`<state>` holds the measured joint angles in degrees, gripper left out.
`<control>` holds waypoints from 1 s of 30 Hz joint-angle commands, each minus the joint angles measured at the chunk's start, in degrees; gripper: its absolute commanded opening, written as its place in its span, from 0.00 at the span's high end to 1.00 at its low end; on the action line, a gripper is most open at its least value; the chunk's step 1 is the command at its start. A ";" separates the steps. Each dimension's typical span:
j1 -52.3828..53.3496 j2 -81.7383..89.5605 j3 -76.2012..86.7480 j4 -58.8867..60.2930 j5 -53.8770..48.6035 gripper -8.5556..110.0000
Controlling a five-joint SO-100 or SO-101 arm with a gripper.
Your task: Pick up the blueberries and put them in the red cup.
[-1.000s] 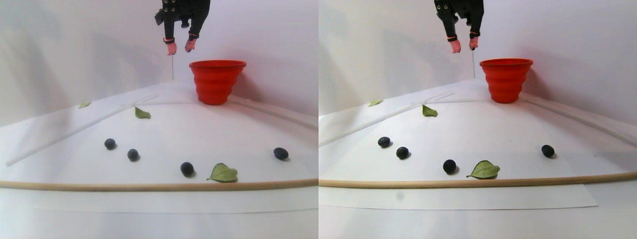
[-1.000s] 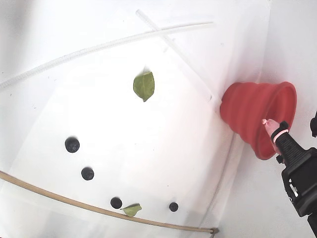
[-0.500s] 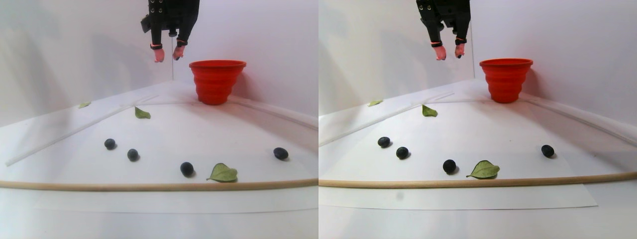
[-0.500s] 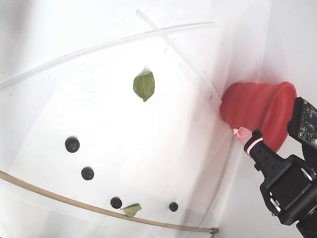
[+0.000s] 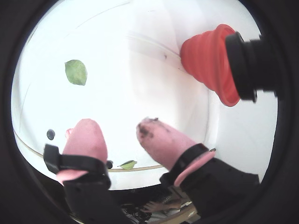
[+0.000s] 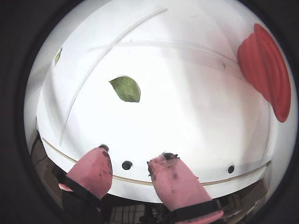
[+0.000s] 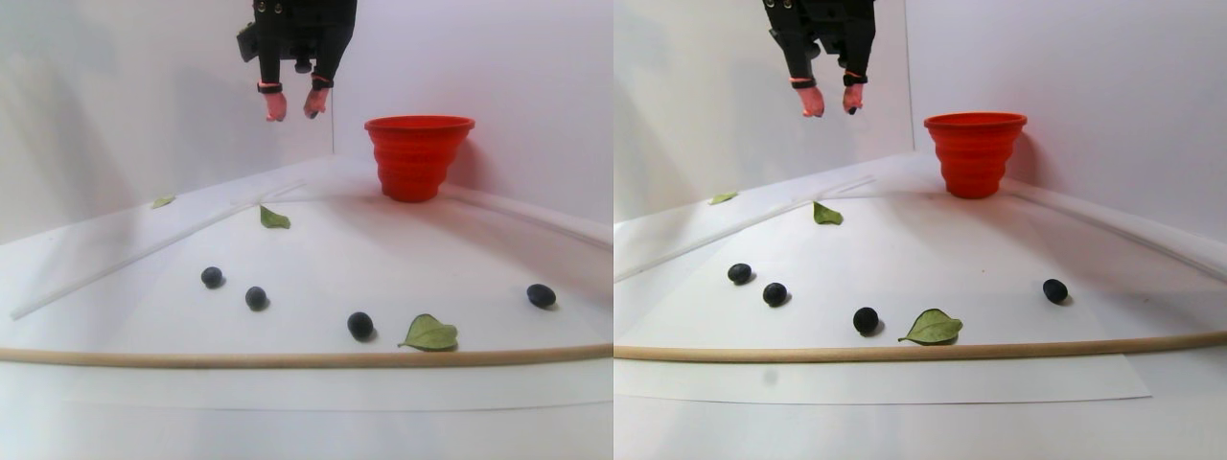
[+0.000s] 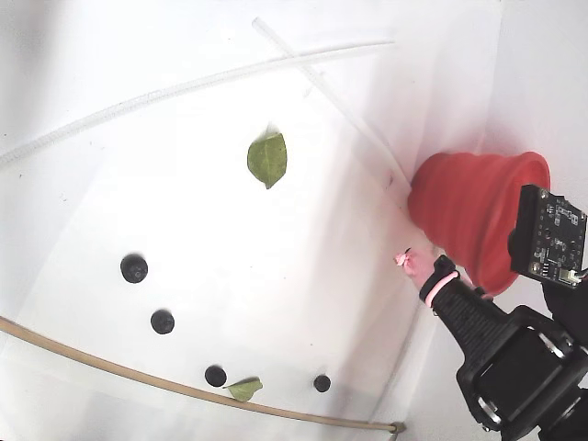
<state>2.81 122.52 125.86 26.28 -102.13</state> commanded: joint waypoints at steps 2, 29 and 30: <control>-1.58 6.77 0.44 0.97 -0.44 0.80; -10.46 6.94 9.84 1.41 0.44 0.80; -10.72 6.86 10.20 1.14 0.44 0.80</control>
<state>-6.77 123.84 136.32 28.30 -102.39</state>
